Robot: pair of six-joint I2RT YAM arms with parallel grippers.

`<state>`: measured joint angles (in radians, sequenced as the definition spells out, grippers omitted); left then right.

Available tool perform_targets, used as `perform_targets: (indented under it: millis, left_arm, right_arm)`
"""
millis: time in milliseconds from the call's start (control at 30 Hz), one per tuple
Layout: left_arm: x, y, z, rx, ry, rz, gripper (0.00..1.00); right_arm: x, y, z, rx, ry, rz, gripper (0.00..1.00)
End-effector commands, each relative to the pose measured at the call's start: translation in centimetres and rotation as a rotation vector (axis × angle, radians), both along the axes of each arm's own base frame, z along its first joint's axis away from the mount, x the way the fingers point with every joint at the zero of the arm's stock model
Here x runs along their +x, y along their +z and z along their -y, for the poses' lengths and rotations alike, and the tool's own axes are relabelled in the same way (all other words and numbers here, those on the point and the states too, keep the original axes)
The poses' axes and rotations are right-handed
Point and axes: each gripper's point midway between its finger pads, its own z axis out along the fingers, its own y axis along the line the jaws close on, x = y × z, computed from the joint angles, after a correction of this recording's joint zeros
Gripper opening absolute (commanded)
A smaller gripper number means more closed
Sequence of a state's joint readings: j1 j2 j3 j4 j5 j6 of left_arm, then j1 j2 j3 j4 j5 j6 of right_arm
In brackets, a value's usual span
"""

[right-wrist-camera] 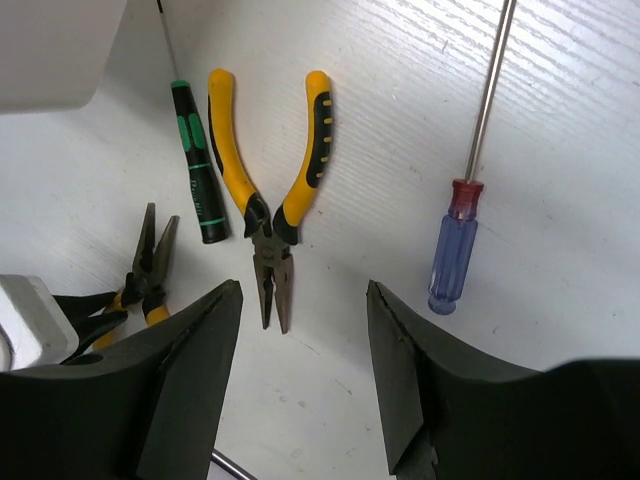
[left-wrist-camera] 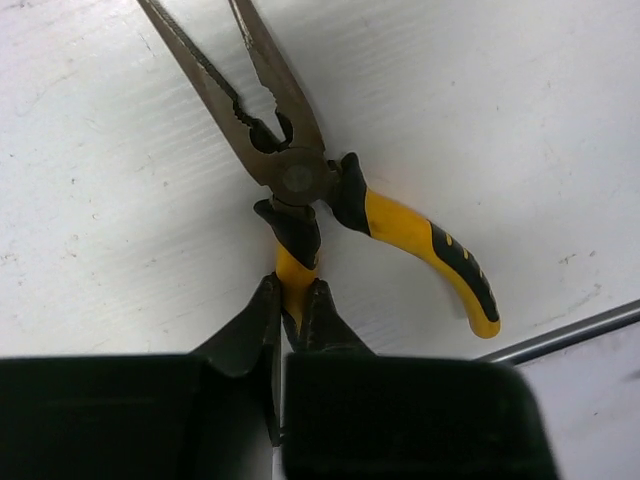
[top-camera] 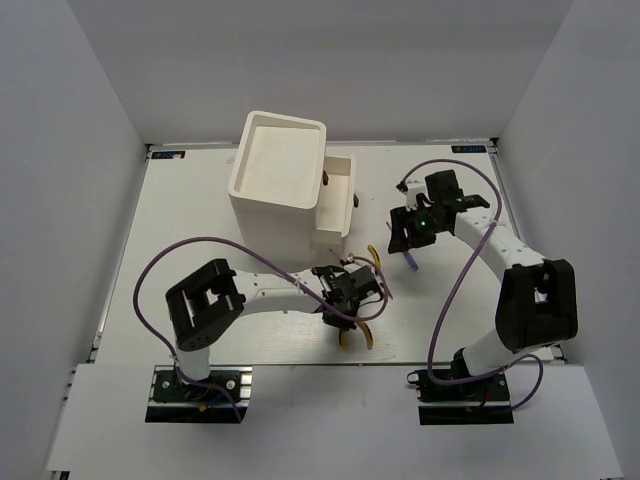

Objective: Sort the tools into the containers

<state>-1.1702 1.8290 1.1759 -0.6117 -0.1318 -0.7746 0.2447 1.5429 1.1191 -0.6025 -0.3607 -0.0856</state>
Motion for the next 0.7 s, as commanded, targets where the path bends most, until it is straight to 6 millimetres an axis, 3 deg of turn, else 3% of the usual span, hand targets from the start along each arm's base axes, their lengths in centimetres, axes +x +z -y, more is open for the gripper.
perform_targets:
  millis: [0,100,167,200,233,267,333,367,533,600,633,667]
  left_arm:
    - [-0.1,2.8,1.7,-0.063,-0.027,0.030,0.00]
    - [-0.2,7.9,3.2,-0.146,-0.089,0.095,0.00]
    - [-0.2,10.6,3.1,-0.153,-0.123,0.140,0.00]
    - [0.6,13.6,3.5,-0.196,-0.104,0.193,0.00]
    - [0.7,14.6,2.8,-0.177,-0.111,0.207,0.00]
    - [1.8,17.3,2.9,-0.195,-0.092,0.272,0.00]
    - [2.8,19.5,2.3,-0.178,-0.074,0.328,0.00]
    - [4.3,21.8,1.1,-0.146,-0.034,0.396,0.00]
    - [9.2,25.4,-2.6,0.059,0.119,0.587,0.00]
    - [11.1,26.6,-2.9,0.149,0.168,0.650,0.00]
    - [12.4,29.0,-3.1,0.140,0.220,0.709,0.00]
    - [12.8,28.8,-3.0,0.182,0.210,0.721,0.00]
  right_arm:
    - [0.0,1.7,0.1,0.032,-0.009,0.042,0.59]
    - [0.2,2.1,0.5,0.036,-0.015,0.053,0.52]
    - [0.1,2.1,0.7,0.037,-0.018,0.047,0.48]
    - [0.2,2.4,0.7,0.043,-0.020,0.052,0.44]
    - [0.1,2.5,0.7,0.047,-0.023,0.051,0.43]
    - [0.2,2.6,0.9,0.049,-0.032,0.052,0.43]
    - [0.1,2.7,1.0,0.052,-0.035,0.053,0.38]
    - [0.0,2.7,1.1,0.052,-0.040,0.053,0.38]
    - [-0.1,3.2,1.9,0.045,-0.057,0.079,0.37]
    - [-0.3,3.1,2.3,0.044,-0.058,0.081,0.37]
    - [-0.4,3.3,2.4,0.046,-0.061,0.090,0.37]
    - [-0.4,3.4,2.4,0.045,-0.059,0.093,0.37]
